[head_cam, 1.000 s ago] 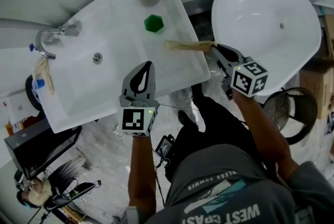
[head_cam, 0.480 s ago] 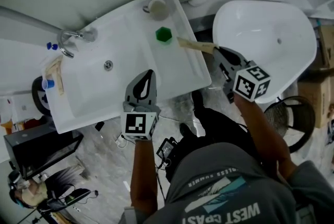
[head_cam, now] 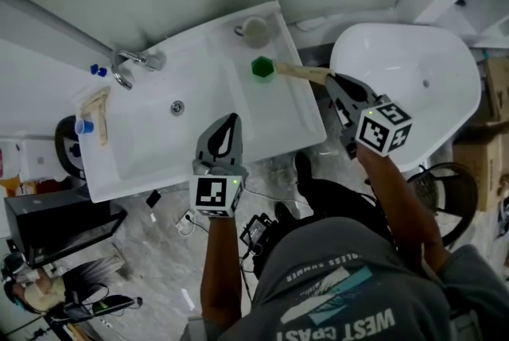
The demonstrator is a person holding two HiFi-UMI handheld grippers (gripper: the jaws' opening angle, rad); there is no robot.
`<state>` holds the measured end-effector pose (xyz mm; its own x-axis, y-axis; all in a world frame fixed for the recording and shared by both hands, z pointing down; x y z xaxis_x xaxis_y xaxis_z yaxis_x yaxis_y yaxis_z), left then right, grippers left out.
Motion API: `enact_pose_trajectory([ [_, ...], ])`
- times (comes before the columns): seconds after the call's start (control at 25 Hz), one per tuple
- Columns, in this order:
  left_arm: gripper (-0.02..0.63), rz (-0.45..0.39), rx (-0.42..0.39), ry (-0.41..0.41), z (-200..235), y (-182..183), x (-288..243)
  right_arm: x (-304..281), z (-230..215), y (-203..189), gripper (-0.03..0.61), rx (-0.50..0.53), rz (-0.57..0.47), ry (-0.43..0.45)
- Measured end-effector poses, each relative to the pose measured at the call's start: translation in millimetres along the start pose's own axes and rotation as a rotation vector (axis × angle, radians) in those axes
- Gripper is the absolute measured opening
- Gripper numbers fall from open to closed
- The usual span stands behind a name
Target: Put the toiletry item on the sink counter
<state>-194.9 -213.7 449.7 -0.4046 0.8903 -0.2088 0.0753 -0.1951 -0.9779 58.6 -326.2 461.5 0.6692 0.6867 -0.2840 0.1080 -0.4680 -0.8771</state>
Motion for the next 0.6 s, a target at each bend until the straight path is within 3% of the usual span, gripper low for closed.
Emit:
enact_pose_trajectory([
  [0.6,0.003,-0.010,-0.002,0.054,17,0,6,-32,11,3,0.037,-0.001,0.031,0.048],
])
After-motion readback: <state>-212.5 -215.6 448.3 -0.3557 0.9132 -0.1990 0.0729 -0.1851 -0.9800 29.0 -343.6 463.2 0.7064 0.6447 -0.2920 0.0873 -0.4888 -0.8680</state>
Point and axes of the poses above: the fingertips, and each gripper's own axes: x backward along the fingers, z to its left, y out of its top, the point moved 6 cm from there along x, backward along the fingers, and after that the axes turned 4 degrees about -y, right-handed, at the moved point
